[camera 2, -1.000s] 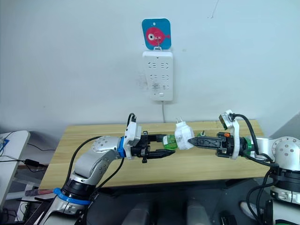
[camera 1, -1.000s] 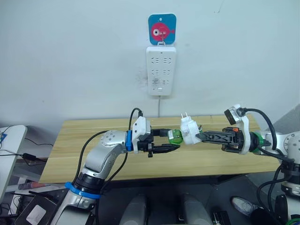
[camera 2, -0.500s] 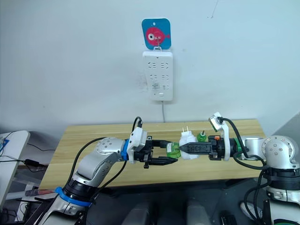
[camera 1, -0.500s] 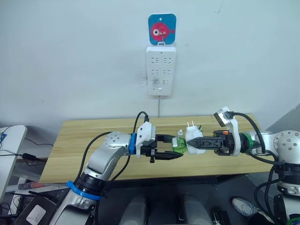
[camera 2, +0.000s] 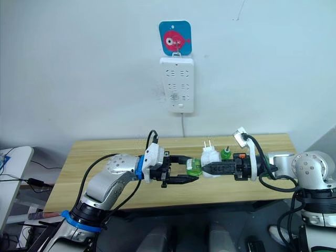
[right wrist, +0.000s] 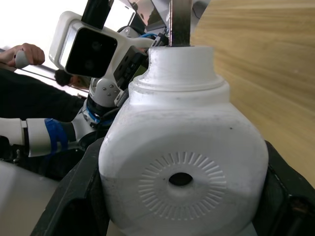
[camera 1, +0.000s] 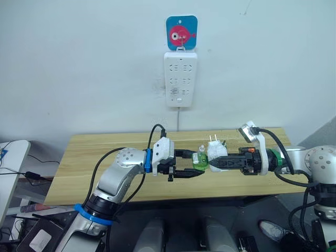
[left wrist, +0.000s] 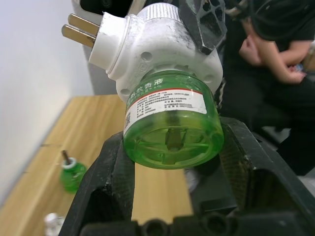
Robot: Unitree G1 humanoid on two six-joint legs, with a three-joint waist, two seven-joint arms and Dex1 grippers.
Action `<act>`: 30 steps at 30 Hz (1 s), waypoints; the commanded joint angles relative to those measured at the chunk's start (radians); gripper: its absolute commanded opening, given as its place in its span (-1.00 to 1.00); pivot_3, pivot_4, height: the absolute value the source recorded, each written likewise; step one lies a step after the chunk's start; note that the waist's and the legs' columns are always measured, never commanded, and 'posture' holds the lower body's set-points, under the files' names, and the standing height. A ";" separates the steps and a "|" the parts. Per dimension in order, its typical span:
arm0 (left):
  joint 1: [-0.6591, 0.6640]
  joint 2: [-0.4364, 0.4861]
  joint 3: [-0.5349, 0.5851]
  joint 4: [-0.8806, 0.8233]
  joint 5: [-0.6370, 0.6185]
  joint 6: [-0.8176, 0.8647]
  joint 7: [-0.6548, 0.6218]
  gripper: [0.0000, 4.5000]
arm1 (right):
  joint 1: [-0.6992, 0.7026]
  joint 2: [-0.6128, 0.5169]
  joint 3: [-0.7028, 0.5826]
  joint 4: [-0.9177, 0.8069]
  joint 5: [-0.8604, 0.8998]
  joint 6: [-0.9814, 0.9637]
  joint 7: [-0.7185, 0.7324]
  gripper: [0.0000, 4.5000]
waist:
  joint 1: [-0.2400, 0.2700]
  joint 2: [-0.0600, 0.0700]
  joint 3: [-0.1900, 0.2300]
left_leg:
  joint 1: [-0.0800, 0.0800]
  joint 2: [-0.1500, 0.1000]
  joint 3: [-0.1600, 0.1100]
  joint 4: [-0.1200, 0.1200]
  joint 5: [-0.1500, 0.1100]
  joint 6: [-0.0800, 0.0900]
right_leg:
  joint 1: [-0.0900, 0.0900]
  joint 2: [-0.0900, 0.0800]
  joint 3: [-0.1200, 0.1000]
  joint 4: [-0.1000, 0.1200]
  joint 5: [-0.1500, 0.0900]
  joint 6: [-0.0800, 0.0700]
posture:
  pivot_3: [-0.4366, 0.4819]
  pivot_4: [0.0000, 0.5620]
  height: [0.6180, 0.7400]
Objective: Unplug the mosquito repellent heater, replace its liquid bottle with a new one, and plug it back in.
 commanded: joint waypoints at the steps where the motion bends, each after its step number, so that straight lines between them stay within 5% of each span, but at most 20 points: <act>1: -0.005 0.002 0.009 0.017 0.045 -0.071 0.022 0.56 | -0.015 0.026 -0.035 0.013 -0.020 -0.050 -0.041 0.36 | 0.000 0.000 0.000 | 0.000 0.000 0.000 0.000 0.000 0.000 | 0.000 0.000 0.000 0.000 0.000 0.000 | -0.08 -0.49 1.00; 4: 0.002 0.009 0.017 0.044 0.089 -0.137 0.046 0.97 | -0.014 0.076 -0.050 0.031 -0.088 -0.107 -0.141 0.36 | 0.000 0.000 0.000 | 0.000 0.000 0.000 0.000 0.000 0.000 | 0.000 0.000 0.000 0.000 0.000 0.000 | -0.08 -0.49 1.00; 13: 0.008 0.037 -0.017 0.217 0.537 -0.612 0.397 1.00 | -0.008 0.329 -0.059 -0.040 -0.238 -0.151 -0.526 0.35 | 0.001 0.000 -0.001 | 0.000 0.000 0.000 -0.001 0.000 0.000 | -0.002 -0.001 0.001 0.001 0.000 0.000 | -0.08 -0.50 1.00; 21: -0.033 0.011 -0.070 0.252 0.764 -0.577 0.559 1.00 | -0.022 0.396 -0.054 -0.092 -0.254 -0.120 -0.609 0.35 | 0.001 0.001 -0.001 | 0.000 -0.001 0.000 -0.001 0.000 0.000 | -0.002 -0.001 0.000 0.001 0.000 0.000 | -0.04 -0.53 1.00; 30: -0.067 -0.044 -0.116 0.278 0.851 -0.546 0.632 1.00 | -0.001 0.415 -0.042 -0.140 -0.257 -0.102 -0.619 0.35 | 0.001 0.001 -0.004 | 0.000 -0.001 0.000 -0.001 0.000 0.000 | -0.002 0.000 0.000 0.002 0.000 0.000 | -0.06 -0.56 1.00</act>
